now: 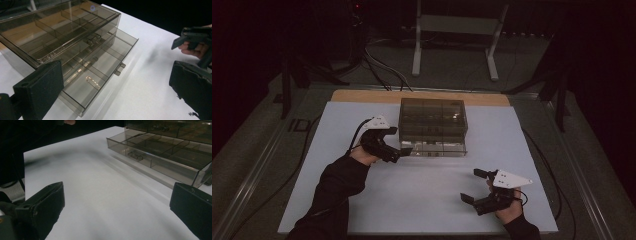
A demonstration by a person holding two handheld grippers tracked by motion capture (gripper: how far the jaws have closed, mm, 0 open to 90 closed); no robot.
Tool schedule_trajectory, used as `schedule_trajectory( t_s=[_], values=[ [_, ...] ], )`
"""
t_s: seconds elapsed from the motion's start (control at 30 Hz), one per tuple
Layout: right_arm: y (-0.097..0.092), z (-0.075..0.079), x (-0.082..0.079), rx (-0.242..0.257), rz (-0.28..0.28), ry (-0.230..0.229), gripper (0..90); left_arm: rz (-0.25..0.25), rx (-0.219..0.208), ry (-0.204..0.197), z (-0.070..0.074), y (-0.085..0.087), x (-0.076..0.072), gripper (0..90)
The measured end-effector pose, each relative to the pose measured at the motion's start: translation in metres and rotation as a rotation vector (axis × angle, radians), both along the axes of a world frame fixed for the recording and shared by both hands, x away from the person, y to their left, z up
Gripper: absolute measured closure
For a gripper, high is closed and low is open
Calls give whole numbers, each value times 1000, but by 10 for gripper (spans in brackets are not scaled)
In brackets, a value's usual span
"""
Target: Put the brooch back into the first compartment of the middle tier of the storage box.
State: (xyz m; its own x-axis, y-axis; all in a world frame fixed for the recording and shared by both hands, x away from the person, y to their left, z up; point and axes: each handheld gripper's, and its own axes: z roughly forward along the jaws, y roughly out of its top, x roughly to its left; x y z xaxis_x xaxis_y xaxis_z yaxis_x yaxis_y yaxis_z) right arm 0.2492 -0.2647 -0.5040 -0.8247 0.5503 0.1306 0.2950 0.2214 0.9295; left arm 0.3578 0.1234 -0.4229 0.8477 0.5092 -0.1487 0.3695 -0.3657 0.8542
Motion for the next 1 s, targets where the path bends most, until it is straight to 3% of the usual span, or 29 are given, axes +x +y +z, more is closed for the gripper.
schedule_trajectory(
  t_s=[0.3, 0.63, 0.83, 1.0],
  values=[
    [1, 1, 2, 7, 6, 1, 0, 27, 4, -17, 1, 15, -8, 3],
    [6, 0, 5, 2, 23, 1, 0, 53, 9, 8, -5, 40, -20, 3],
    [5, 0, 5, 7, 19, 2, 0, 74, 17, -3, -13, 49, -28, 3],
    [5, 0, 5, 4, 19, 2, 0, 93, 4, 10, -20, 59, -35, 3]
  ],
)
